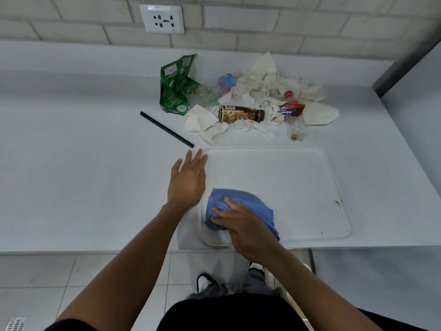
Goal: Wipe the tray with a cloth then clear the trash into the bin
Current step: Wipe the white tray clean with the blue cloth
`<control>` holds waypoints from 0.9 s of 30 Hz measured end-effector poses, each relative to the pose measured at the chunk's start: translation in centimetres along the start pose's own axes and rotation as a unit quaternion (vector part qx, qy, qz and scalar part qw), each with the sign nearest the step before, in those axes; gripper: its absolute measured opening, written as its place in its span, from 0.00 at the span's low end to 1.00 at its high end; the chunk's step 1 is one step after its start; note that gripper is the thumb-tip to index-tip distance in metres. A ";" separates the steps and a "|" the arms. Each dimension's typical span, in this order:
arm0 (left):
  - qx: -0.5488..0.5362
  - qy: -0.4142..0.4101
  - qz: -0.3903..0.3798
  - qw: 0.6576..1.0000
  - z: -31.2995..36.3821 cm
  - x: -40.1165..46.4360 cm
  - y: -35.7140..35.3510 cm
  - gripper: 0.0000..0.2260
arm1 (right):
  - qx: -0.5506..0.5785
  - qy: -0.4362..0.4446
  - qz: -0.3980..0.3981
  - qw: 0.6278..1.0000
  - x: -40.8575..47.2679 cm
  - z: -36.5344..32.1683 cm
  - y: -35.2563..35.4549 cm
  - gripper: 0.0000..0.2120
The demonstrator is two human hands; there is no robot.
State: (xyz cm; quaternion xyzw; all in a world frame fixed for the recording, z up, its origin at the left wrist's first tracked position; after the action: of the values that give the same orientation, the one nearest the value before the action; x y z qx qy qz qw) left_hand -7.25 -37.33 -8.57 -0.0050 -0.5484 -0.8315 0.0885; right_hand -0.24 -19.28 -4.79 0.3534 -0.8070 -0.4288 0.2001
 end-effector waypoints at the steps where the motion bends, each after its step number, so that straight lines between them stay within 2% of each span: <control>1: -0.005 -0.001 -0.001 1.000 0.0 0.0 -0.1 0.20 | 0.002 -0.001 -0.008 1.000 -0.9 0.4 0.1 0.21; 6: -0.020 0.004 -0.001 1.000 0.2 0.1 0.3 0.20 | -0.071 -0.068 -0.007 0.995 -3.4 4.6 3.3 0.24; 10: -0.021 0.010 -0.003 1.000 0.6 0.1 0.3 0.20 | -0.117 -0.115 0.033 0.986 -1.8 6.2 5.1 0.20; 11: -0.017 0.017 -0.008 1.000 0.8 0.1 0.2 0.20 | -0.122 -0.104 0.030 0.987 -0.7 5.8 4.8 0.21; 12: -0.011 0.023 -0.010 1.000 0.9 0.0 0.2 0.20 | -0.139 -0.081 0.002 0.987 0.5 5.2 3.7 0.21; 14: -0.009 0.027 -0.011 1.000 1.1 0.0 0.2 0.20 | -0.161 -0.082 -0.083 0.980 2.4 3.8 0.7 0.28; 16: -0.007 0.028 -0.007 1.000 1.2 -0.1 0.3 0.21 | -0.226 -0.031 -0.115 0.967 3.6 1.4 -0.9 0.34; 17: -0.003 0.028 -0.005 1.000 1.2 -0.1 0.4 0.21 | -0.231 -0.015 -0.120 0.965 3.7 0.3 -1.1 0.31; 20: 0.001 0.029 -0.008 1.000 1.3 0.0 0.4 0.22 | -0.128 0.018 -0.075 0.989 1.8 -1.3 -1.9 0.22; 22: -0.005 0.027 -0.007 1.000 1.4 -0.1 0.5 0.22 | -0.116 0.041 -0.074 0.990 0.2 -1.5 -2.0 0.20; 24: -0.005 0.023 0.000 1.000 1.4 -0.1 0.6 0.22 | -0.074 0.048 -0.050 0.995 -1.2 -1.7 -1.3 0.22; 27: -0.006 0.014 0.002 1.000 1.3 -0.3 0.6 0.22 | -0.060 0.049 -0.009 0.997 -2.9 -1.3 0.0 0.18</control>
State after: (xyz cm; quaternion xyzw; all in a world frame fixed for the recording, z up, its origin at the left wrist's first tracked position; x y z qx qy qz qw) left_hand -6.99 -36.31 -7.56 0.0051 -0.5418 -0.8348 0.0977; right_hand 2.45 -17.83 -4.12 0.3685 -0.7657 -0.4607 0.2564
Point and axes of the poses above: each hand's wrist, its own x-axis towards the middle knuckle, its own y-axis out of the back of the hand, z = x × y, the point moved 7 cm from there along x, towards the middle knuckle, and after that the axes turned 3 degrees about -x, right-handed, at the moved point
